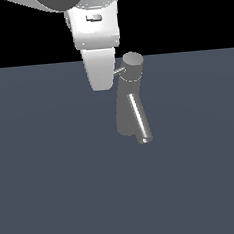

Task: Turn on the faucet by rotating a designated handle.

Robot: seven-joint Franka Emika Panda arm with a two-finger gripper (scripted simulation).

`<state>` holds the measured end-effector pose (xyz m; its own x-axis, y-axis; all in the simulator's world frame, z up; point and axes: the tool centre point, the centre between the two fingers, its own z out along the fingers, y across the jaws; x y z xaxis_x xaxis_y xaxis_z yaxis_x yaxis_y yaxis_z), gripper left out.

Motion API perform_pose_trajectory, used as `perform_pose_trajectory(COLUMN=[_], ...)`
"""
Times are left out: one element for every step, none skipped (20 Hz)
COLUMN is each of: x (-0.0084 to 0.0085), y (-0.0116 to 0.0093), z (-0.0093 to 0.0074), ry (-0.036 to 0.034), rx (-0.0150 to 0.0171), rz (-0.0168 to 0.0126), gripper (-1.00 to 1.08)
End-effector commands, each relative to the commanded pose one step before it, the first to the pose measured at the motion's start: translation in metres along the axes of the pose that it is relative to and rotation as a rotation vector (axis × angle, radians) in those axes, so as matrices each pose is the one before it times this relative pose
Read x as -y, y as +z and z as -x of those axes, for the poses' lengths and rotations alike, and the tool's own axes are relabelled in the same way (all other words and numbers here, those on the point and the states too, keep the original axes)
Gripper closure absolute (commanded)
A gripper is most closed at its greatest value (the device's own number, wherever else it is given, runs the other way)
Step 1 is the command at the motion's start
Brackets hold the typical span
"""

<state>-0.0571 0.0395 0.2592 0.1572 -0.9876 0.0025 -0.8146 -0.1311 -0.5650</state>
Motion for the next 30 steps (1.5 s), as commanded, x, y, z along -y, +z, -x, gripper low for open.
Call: perform_pose_trajectory(x=[-0.00874, 0.0, 0.00602, -0.00101, -0.00104, -0.001, -0.00103, -0.00099, -0.00102, -0.00098, -0.00097, -0.001, -0.00096, -0.00099, -0.00095, -0.00098, -0.00094, -0.00097, -0.00093, -0.00092, -0.00095, -0.00091, -0.00094, -0.0009, -0.00093, -0.00089, -0.00089, -0.00092, -0.00088, -0.00091], y=[0.00066, 0.0, -0.00081, -0.00005, 0.00007, -0.00005, 0.00007, -0.00005, 0.00007, -0.00005, -0.00005, 0.00007, -0.00005, 0.00008, -0.00005, 0.00008, -0.00005, 0.00008, -0.00005, -0.00005, 0.00008, -0.00004, 0.00008, -0.00004, 0.00008, -0.00004, -0.00004, 0.00008, -0.00004, 0.00008], z=[-0.00588, 0.0, 0.00589, -0.00073, -0.00095, -0.00072, -0.00094, -0.00072, -0.00093, -0.00071, -0.0007, -0.00092, -0.0007, -0.00091, -0.00069, -0.0009, -0.00068, -0.00089, -0.00067, -0.00067, -0.00088, -0.00066, -0.00088, -0.00066, -0.00087, -0.00065, -0.00065, -0.00086, -0.00064, -0.00085], ry=[0.01195, 0.0, -0.01146, 0.0, 0.00037, 0.0, 0.00037, 0.0, 0.00037, 0.0, 0.0, 0.00037, 0.0, 0.00037, 0.0, 0.00037, 0.0, 0.00038, 0.0, 0.0, 0.00038, 0.0, 0.00038, 0.0, 0.00038, 0.0, 0.0, 0.00038, 0.0, 0.00038], rx=[-0.00627, 0.0, 0.00597, 0.0, -0.0002, 0.0, -0.0002, 0.0, -0.0002, 0.0, 0.0, -0.0002, 0.0, -0.0002, 0.0, -0.0002, 0.0, -0.0002, 0.0, 0.0, -0.0002, 0.0, -0.0002, 0.0, -0.0002, 0.0, 0.0, -0.00019, 0.0, -0.00019], rz=[0.00706, 0.0, -0.007, 0.0, 0.00024, 0.0, 0.00024, 0.0, 0.00024, 0.0, 0.0, 0.00024, 0.0, 0.00024, 0.0, 0.00024, 0.0, 0.00024, 0.0, 0.0, 0.00024, 0.0, 0.00024, 0.0, 0.00024, 0.0, 0.0, 0.00024, 0.0, 0.00024], gripper=[1.08, 1.08, 1.08, 1.08, 1.08, 1.08, 1.08, 1.08, 1.08, 1.08, 1.08, 1.08, 1.08, 1.08, 1.08, 1.08, 1.08, 1.08, 1.08, 1.08, 1.08, 1.08, 1.08, 1.08, 1.08, 1.08, 1.08, 1.08, 1.08, 1.08])
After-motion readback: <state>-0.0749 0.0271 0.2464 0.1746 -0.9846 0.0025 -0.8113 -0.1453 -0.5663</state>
